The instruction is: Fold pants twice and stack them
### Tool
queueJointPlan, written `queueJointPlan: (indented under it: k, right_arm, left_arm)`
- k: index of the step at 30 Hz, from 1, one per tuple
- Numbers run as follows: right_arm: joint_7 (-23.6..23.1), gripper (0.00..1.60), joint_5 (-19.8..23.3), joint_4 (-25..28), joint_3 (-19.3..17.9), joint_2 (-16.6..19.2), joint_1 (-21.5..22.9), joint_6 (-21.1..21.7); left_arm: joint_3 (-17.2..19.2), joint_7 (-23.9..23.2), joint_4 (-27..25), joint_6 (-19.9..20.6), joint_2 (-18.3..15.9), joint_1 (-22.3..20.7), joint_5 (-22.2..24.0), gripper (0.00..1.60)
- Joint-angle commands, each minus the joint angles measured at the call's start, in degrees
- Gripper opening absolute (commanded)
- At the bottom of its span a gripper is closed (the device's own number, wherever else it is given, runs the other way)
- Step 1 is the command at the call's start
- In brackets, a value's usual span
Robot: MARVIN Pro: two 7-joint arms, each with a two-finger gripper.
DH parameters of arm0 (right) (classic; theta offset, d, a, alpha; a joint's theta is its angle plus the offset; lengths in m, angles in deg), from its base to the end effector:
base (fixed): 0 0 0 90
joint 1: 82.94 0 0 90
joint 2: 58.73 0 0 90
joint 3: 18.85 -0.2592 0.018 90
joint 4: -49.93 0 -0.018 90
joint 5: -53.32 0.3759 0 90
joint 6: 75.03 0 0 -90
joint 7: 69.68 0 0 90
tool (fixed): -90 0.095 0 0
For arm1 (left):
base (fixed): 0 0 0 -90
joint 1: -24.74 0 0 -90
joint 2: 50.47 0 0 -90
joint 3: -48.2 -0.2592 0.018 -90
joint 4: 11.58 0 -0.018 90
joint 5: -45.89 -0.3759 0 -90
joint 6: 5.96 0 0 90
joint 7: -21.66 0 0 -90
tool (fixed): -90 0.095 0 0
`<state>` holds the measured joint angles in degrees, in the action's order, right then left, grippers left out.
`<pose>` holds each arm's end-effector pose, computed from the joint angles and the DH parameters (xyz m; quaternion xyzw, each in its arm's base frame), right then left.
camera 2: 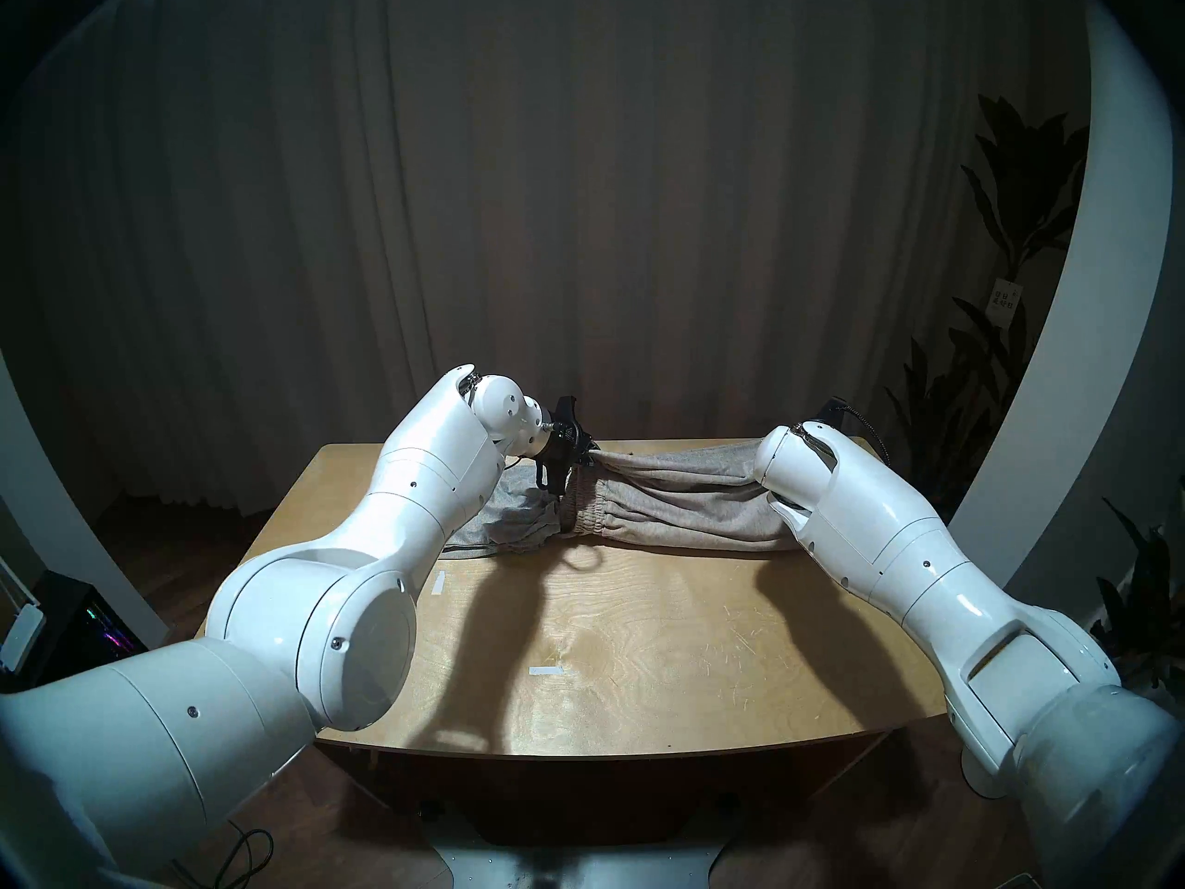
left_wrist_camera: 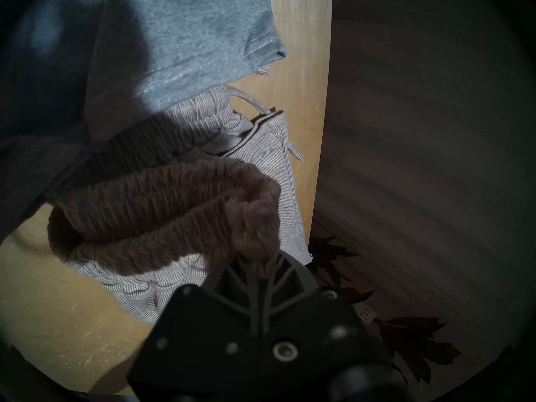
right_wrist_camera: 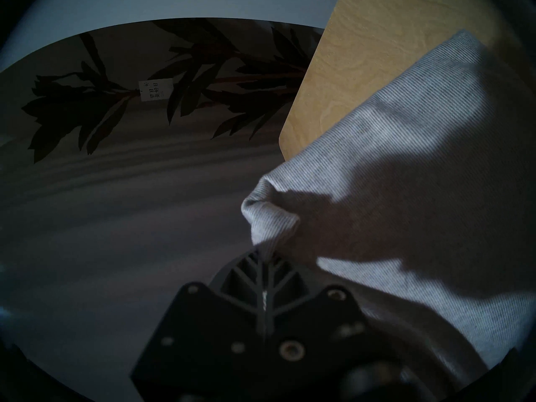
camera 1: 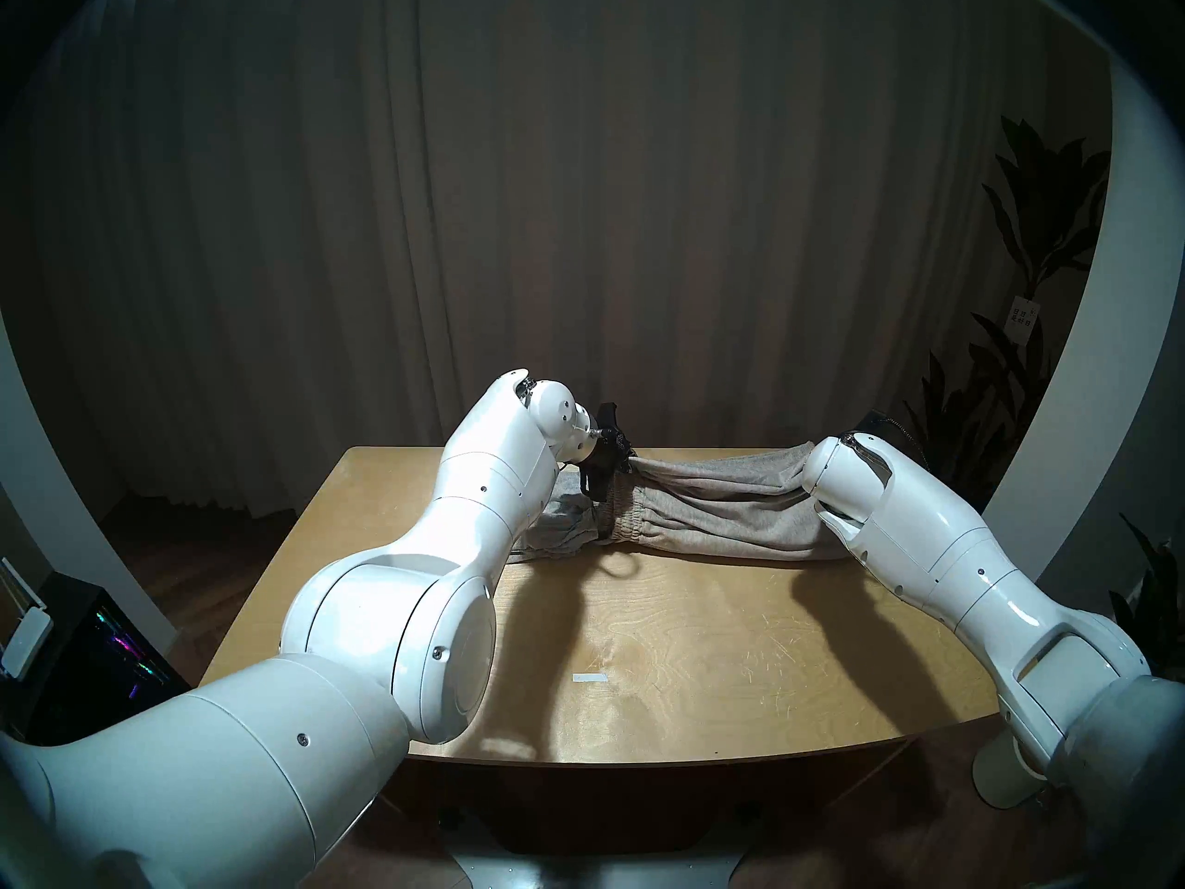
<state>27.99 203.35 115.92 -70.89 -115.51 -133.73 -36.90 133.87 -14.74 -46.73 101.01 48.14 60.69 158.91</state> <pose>0.5904 -0.1054 -0.2263 -0.3273 0.7508 -0.4960 0.2883 0.6334 -0.1577 -0.2191 0.7397 0.5335 0.0255 0.4093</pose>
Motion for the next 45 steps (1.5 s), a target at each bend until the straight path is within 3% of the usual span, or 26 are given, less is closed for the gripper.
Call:
queueJointPlan:
  k: [1,19,45]
  right_arm:
    - [-2.1,0.00,-1.9,-3.4,0.3,-2.5,5.2,0.4]
    - [-5.6,0.00,-5.0,-12.9,3.9,-7.0,10.9,3.6]
    - [-10.2,0.00,-7.2,-25.0,8.0,-12.3,12.9,6.4]
  left_arm:
    - [0.7,-2.5,1.6,-1.1,0.5,-5.1,0.1,0.00]
    - [1.9,-6.8,7.7,-3.9,1.0,-7.9,0.3,0.00]
    - [3.5,-12.9,12.0,-8.3,1.5,-7.8,0.4,0.00]
